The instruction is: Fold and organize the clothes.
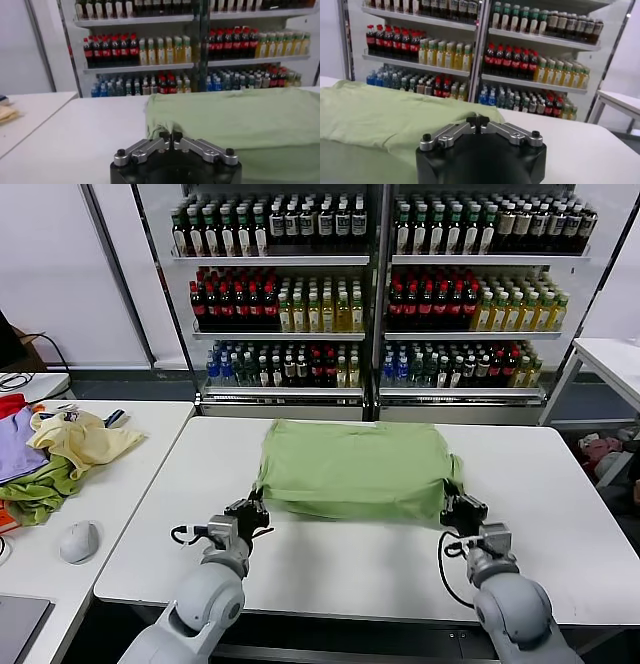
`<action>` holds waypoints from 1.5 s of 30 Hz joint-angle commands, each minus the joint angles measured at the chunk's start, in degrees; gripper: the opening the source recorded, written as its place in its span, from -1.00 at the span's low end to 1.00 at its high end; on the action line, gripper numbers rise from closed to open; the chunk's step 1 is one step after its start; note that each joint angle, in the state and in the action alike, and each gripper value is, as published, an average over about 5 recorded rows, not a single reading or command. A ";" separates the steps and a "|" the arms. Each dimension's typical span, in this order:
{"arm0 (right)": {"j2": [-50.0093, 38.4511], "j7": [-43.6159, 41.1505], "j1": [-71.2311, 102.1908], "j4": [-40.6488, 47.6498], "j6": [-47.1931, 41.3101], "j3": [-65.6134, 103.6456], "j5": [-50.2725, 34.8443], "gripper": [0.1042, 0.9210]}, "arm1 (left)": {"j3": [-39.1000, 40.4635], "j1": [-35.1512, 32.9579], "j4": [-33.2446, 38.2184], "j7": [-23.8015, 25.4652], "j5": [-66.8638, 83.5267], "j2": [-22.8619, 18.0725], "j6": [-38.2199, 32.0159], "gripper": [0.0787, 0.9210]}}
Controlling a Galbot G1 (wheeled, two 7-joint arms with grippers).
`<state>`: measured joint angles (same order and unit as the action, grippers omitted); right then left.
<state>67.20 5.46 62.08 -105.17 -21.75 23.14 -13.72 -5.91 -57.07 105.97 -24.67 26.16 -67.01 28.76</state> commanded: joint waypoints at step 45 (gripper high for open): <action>3.71 5.90 1.14 8.11 -9.08 1.96 -2.82 0.60 | 2.77 5.07 -11.31 -0.61 1.46 -1.72 0.29 0.65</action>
<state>70.64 9.29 62.90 -98.83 -27.87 25.07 -15.88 -3.23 -52.27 96.46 -25.33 25.89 -68.51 30.04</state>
